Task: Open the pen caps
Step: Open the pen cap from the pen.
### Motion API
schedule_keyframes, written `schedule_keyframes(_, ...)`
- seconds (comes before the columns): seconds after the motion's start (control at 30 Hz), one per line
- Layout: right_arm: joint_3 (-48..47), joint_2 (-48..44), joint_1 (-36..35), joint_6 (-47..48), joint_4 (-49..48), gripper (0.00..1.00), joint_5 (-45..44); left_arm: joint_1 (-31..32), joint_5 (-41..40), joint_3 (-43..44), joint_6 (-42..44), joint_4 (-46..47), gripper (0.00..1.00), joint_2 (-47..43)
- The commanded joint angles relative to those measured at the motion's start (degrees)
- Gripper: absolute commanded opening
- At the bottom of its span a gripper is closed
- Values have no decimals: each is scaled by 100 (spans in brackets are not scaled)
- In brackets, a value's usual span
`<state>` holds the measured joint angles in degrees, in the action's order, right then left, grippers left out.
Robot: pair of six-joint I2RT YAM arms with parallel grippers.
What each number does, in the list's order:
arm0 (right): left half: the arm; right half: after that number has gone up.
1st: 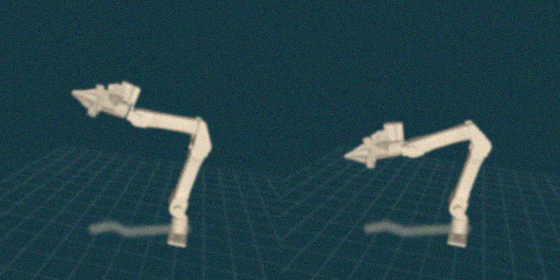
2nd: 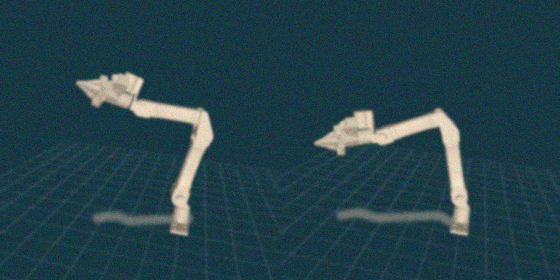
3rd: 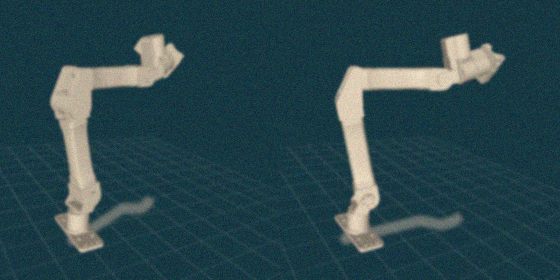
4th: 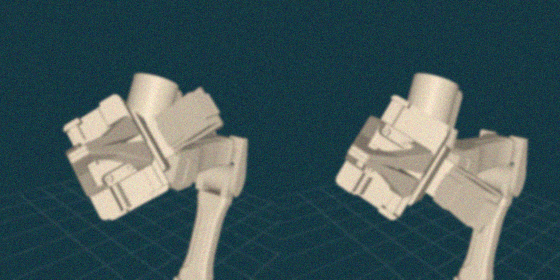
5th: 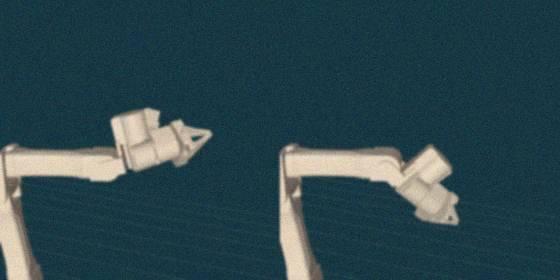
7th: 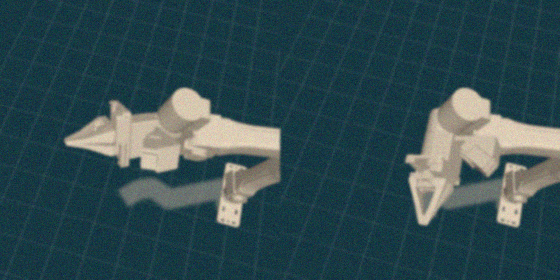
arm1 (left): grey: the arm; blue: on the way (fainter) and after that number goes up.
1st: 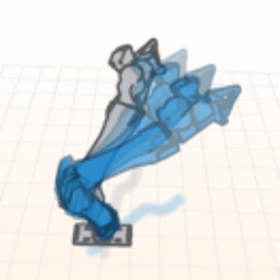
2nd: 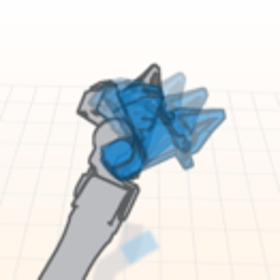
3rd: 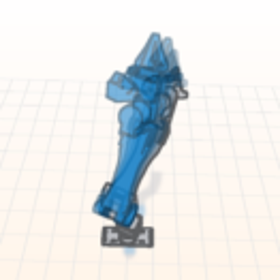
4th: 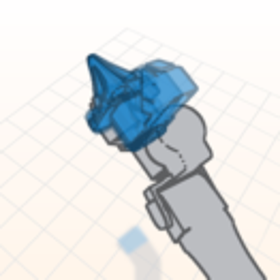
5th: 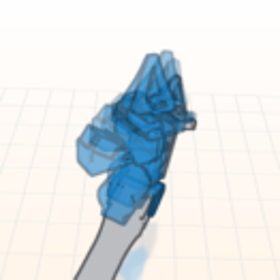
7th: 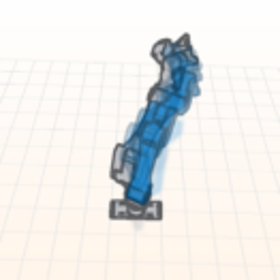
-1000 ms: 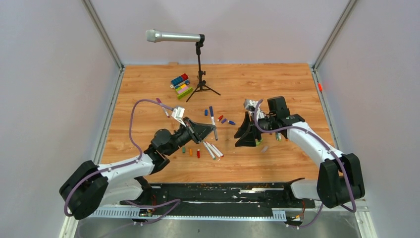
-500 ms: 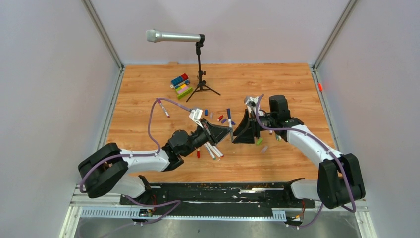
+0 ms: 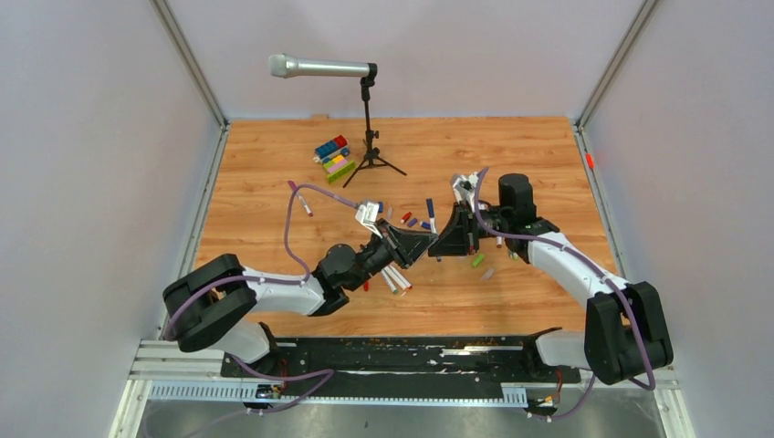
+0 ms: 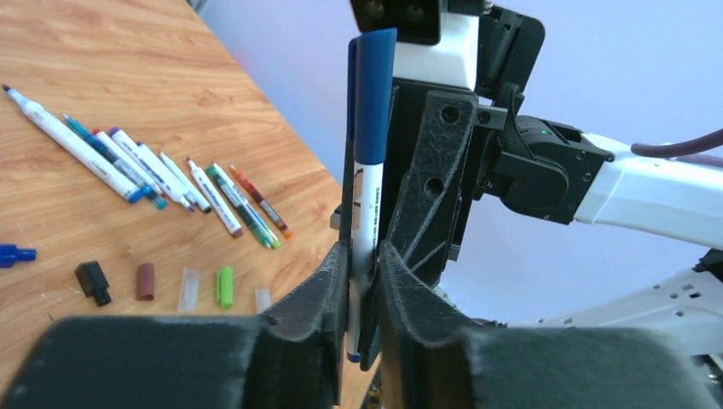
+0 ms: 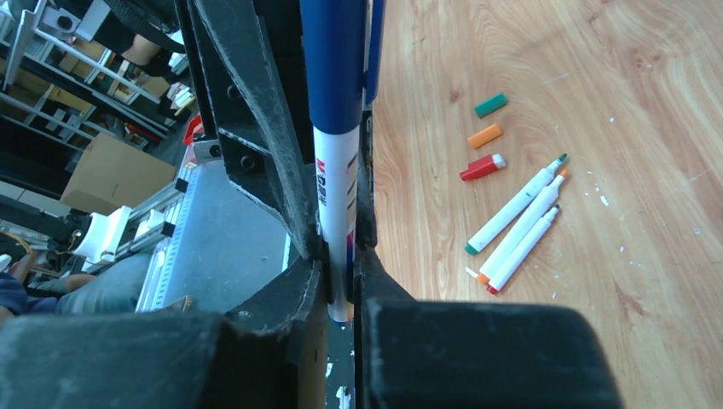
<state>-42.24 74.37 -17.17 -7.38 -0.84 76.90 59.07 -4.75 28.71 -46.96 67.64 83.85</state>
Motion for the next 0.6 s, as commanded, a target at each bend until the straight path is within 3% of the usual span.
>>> schedule_keyframes(0.0, -162, -29, -23, 89, 0, 0, 272, 4, -426, -226, -81, 1050, 41, -119)
schedule_keyframes(0.07, -217, -11, -22, 336, 240, 0, 406, -141, -344, -358, -148, 1055, 61, -283)
schedule_keyframes(0.13, -217, -4, -23, 441, 288, 0, 558, -461, 64, -396, -387, 961, 70, -410)
schedule_keyframes(0.3, -258, 24, -96, 1004, 639, 0, 759, -1196, 1395, -100, -1157, 669, 77, -375)
schedule_keyframes(0.57, -302, 125, -137, 1161, 833, 0, 685, -1266, 1995, 514, -1169, 524, 71, -123)
